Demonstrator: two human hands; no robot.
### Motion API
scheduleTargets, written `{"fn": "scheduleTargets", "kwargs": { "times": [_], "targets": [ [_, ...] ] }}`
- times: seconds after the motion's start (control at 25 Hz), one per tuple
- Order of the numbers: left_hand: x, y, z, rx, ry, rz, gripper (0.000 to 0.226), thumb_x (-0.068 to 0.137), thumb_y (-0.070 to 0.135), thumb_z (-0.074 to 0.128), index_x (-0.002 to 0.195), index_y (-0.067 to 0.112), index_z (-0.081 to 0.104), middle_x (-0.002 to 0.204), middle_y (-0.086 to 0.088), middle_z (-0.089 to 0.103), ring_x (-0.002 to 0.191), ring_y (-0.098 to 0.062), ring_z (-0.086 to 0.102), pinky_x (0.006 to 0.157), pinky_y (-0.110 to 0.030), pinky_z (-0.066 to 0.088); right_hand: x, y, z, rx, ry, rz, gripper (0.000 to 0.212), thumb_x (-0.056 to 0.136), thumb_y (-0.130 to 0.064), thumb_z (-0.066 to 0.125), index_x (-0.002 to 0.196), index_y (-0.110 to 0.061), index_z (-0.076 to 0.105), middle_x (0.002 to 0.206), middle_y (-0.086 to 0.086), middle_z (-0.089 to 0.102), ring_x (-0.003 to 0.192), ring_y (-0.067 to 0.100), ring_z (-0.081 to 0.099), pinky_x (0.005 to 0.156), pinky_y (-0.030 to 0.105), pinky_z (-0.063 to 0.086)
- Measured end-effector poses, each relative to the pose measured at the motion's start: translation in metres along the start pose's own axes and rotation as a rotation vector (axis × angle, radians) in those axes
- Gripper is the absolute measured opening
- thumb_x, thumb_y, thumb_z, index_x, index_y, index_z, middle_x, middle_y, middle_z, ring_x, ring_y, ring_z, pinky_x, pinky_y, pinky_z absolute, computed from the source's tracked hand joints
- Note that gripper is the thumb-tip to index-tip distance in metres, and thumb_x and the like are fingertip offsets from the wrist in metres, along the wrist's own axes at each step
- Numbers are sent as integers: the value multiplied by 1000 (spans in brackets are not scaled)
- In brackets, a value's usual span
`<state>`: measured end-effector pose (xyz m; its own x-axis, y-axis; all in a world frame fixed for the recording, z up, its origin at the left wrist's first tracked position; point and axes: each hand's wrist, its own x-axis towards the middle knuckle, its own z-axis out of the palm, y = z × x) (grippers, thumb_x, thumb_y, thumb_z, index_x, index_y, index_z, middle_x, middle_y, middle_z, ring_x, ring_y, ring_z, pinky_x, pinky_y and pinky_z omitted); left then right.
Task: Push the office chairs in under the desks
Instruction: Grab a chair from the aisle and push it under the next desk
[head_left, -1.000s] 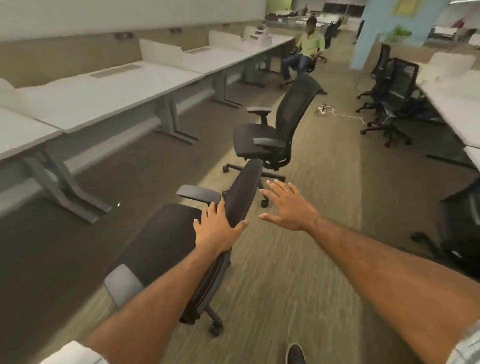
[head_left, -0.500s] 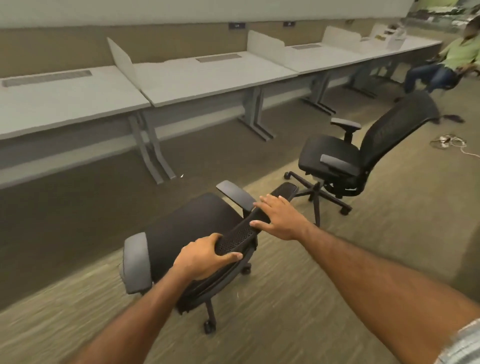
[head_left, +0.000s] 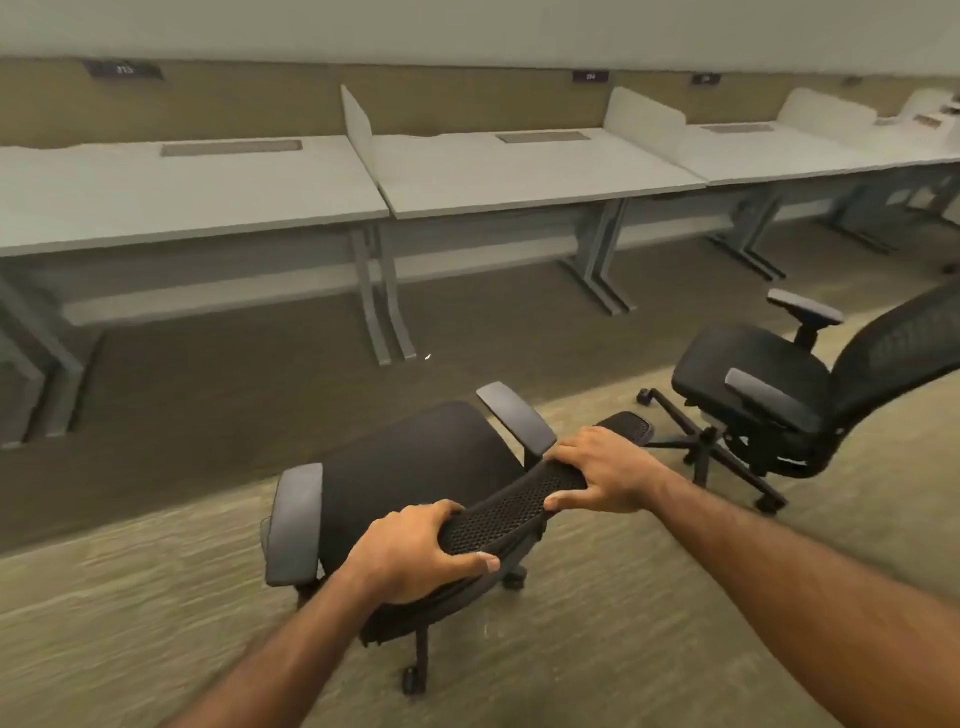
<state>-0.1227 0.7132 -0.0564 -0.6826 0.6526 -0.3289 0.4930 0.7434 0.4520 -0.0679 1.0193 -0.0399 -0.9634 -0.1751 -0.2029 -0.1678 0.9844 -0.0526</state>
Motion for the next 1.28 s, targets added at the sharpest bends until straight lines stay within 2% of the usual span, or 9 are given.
{"fn": "scheduleTargets", "kwargs": {
  "times": [0.24,0.52,0.6,0.68,0.76,0.88,1.04,1.16,1.28],
  "targets": [
    [-8,3,7,67,115,-343,128,34,117,26,128,36,60,115,10,73,108,-19,67,93,-40,53,33,16,1,-84,180,-131,89,78,-98,19,89,-23,66,84,-4,68,77,21,62,73,41,49],
    [-14,12,4,48,197,-496,129,36,117,22,130,37,60,111,9,74,106,-19,67,86,-37,53,67,19,-18,-111,268,-258,81,82,-87,15,81,-22,63,83,-1,69,78,21,61,72,38,46],
    [-18,7,-2,50,201,-535,127,36,116,22,128,39,61,94,10,72,97,-16,68,80,-36,52,79,12,-19,-113,303,-298,77,82,-86,15,75,-22,58,79,1,68,75,22,61,67,37,41],
    [-22,-4,-8,37,226,-562,122,35,116,24,124,42,62,69,12,61,86,-13,68,73,-34,48,94,0,-20,-110,330,-323,73,83,-85,18,70,-23,53,76,2,68,74,24,62,64,36,35],
    [-25,-18,-15,31,275,-580,117,36,116,27,119,43,65,61,15,56,84,-10,70,73,-34,48,112,-12,-21,-121,350,-345,73,84,-85,19,70,-22,54,74,2,67,73,25,63,63,36,32],
    [-24,-43,-29,45,345,-593,114,36,116,30,114,41,67,67,14,62,85,-11,71,77,-35,52,141,-26,-21,-130,369,-349,76,84,-85,20,72,-20,59,74,1,66,74,25,63,63,36,32],
    [-8,-85,-48,92,416,-578,118,34,117,26,113,40,67,91,14,73,92,-13,69,69,-33,45,187,-43,-22,-93,392,-344,73,83,-82,23,74,-20,59,74,1,65,75,25,63,65,37,38],
    [4,-125,-67,91,470,-582,116,34,117,28,110,39,69,90,15,74,88,-12,69,65,-33,44,236,-60,-30,-87,375,-355,72,84,-82,20,77,-22,59,77,-1,65,78,23,62,69,38,41],
    [15,-169,-91,102,497,-593,118,33,117,27,109,37,70,94,11,75,94,-17,70,71,-35,48,287,-81,-37,-104,364,-364,72,86,-82,19,81,-25,62,83,-4,68,85,20,64,80,38,44]
  ]
}}
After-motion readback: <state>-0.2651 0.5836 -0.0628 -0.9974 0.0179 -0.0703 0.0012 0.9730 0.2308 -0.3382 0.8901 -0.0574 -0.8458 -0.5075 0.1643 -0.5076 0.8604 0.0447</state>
